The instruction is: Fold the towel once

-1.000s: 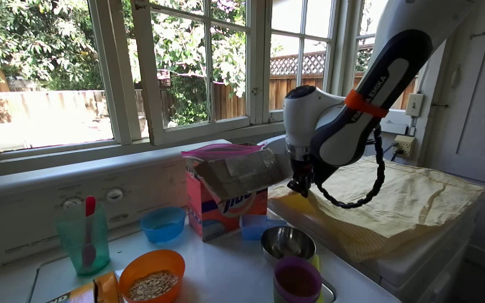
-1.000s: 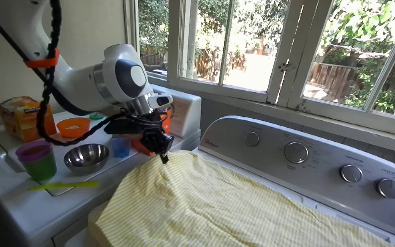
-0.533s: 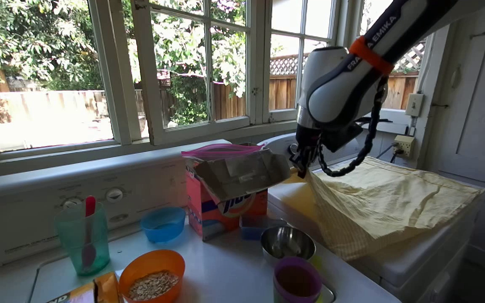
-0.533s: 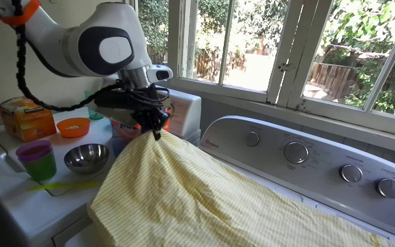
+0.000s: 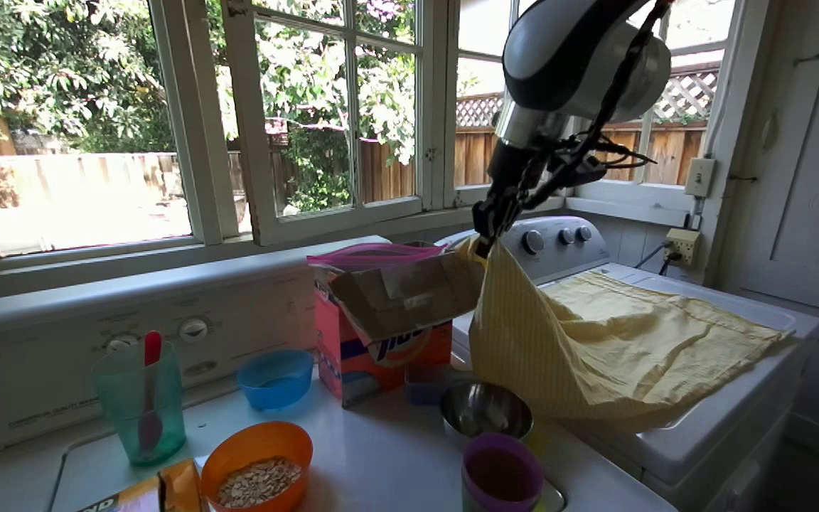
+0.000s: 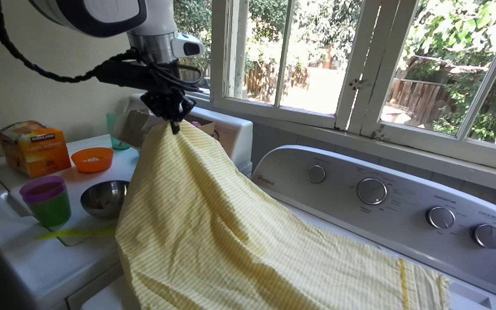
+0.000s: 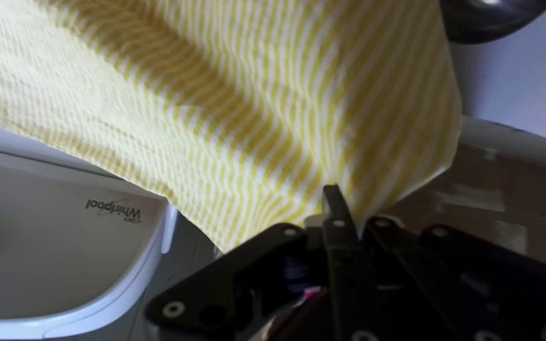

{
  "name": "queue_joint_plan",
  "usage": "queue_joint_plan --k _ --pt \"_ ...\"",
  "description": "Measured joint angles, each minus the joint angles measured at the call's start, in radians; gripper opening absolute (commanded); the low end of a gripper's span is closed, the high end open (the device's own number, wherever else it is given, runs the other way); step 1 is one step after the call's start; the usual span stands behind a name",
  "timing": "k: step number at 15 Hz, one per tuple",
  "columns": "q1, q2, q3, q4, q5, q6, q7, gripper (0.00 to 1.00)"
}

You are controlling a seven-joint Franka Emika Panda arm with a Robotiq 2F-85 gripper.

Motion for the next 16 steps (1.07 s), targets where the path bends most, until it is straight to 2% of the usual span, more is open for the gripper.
queue_joint_plan --k 4,8,13,16 --pt "0.036 -0.045 -0.040 0.033 0.119 -0.113 -0.102 0.01" --pt "0.021 -0.080 -0.097 0.075 0.134 -0.196 -0.116 0.01" --pt "-0.064 -0.134 -0.171 0.156 0.105 -0.296 -0.116 0.01" --pt "-0.133 -0.143 -0.191 0.197 0.021 -0.313 -0.093 0.01"
